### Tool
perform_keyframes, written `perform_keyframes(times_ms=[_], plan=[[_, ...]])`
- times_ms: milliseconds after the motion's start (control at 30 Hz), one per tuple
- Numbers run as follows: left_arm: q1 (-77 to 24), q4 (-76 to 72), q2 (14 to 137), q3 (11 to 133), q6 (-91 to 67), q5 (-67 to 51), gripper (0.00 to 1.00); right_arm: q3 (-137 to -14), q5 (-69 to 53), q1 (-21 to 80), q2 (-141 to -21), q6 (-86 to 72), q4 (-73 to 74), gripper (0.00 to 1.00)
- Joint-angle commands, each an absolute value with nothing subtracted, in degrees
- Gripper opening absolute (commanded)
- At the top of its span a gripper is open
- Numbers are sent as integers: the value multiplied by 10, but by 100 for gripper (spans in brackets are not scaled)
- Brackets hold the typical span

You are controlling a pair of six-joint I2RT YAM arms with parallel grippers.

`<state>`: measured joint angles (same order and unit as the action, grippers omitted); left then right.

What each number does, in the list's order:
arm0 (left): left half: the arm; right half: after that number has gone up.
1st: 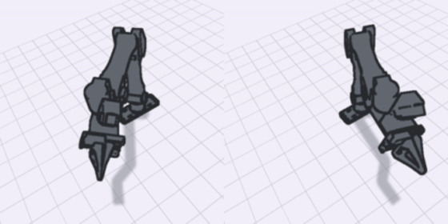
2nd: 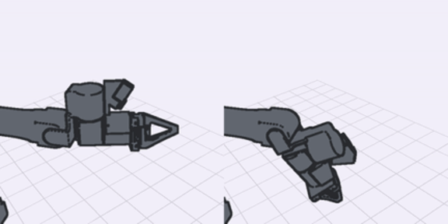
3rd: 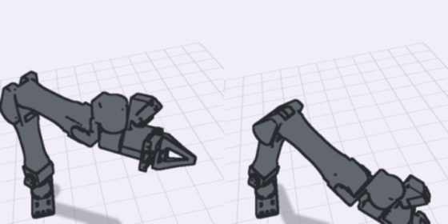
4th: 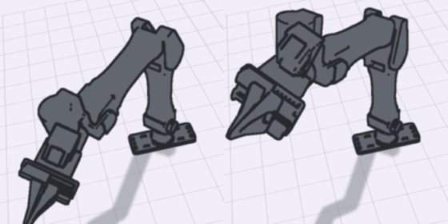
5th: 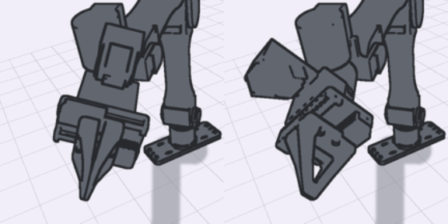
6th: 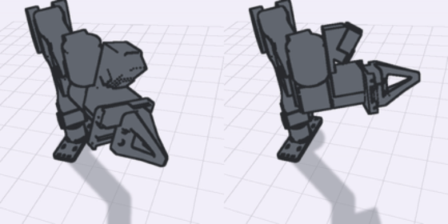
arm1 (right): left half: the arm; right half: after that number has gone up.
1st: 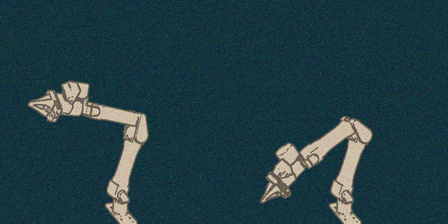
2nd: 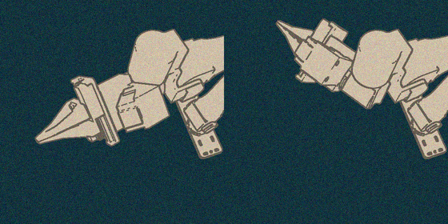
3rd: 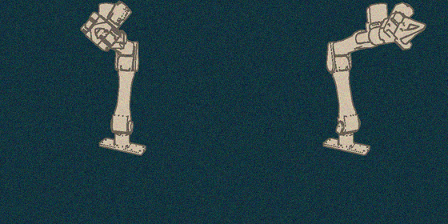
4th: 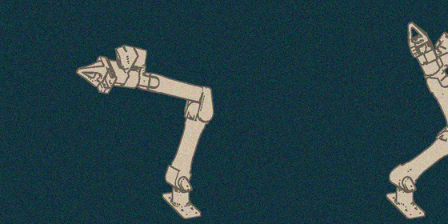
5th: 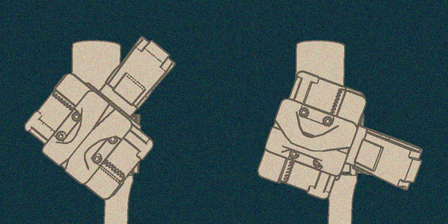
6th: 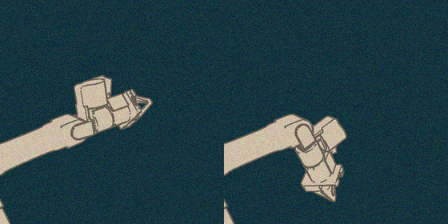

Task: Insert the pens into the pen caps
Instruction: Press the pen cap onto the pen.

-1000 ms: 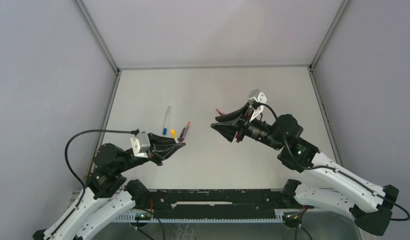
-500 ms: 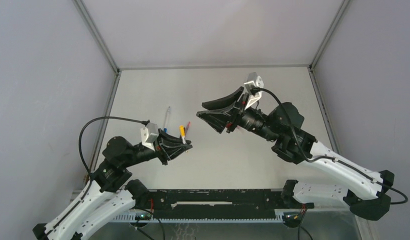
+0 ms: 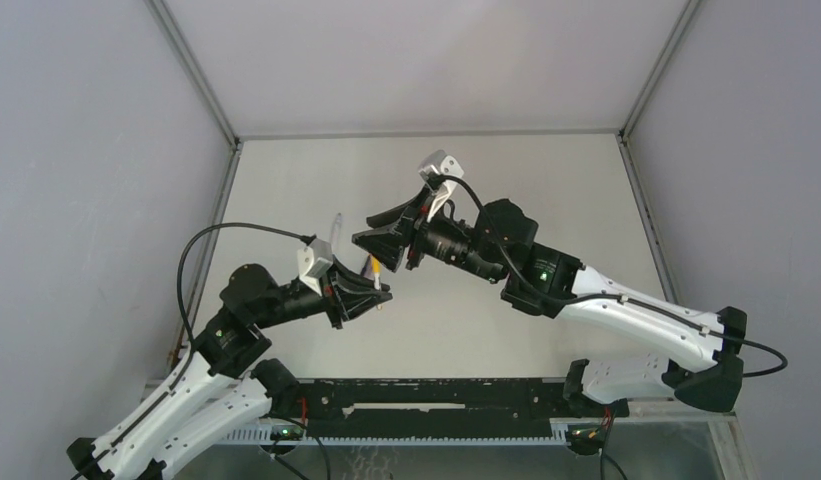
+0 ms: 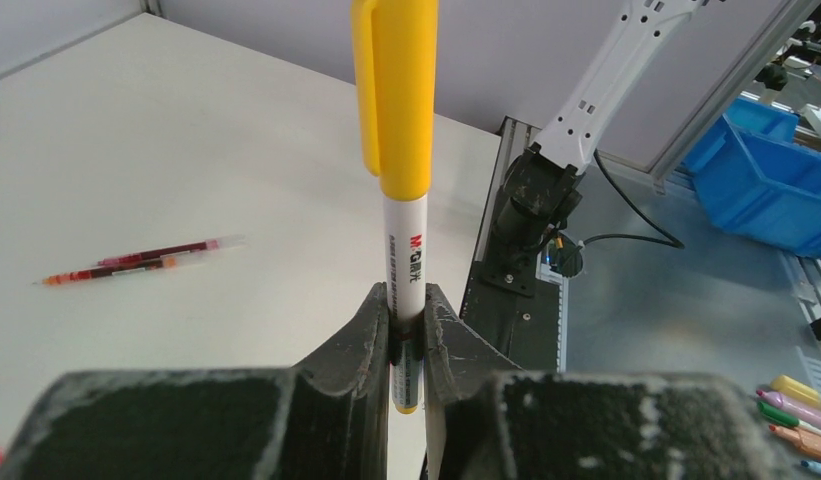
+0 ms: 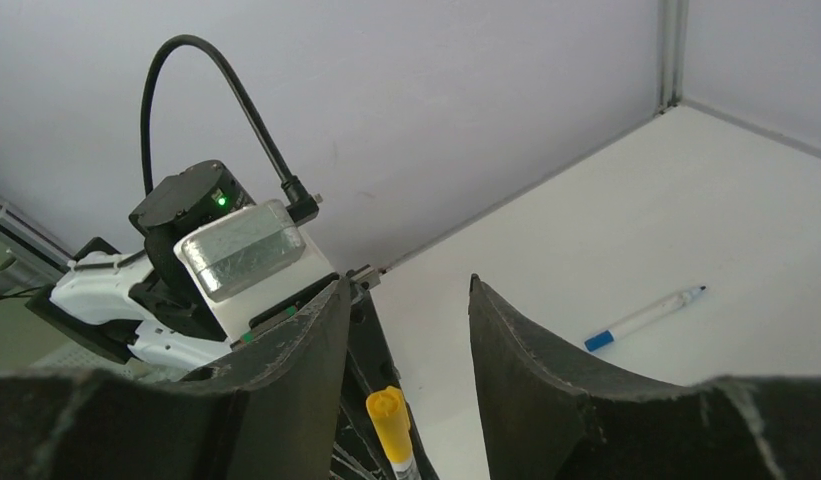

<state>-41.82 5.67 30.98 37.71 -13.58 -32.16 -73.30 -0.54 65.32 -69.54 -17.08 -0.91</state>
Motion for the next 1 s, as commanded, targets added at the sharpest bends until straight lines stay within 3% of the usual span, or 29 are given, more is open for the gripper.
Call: perform_keyframes(times_ms=[0,400,667,800,867,967], plan=[[-415,50,312,404,-145,-335,0,-771,8,666,-705,-168,-3,55],[-415,54,312,409,-138,-327,0,-783,13,687,-729,-143,50,51],[-415,53,307,406,-141,-318,0,-776,19,688,-720,-141,45,41],[-415,44,304,403,-149,-315,0,-768,19,690,-719,-139,37,24],[-415,38,303,401,-155,-312,0,-764,18,690,-719,-134,32,4],[-415,24,297,395,-167,-295,0,-753,25,697,-719,-120,18,0]])
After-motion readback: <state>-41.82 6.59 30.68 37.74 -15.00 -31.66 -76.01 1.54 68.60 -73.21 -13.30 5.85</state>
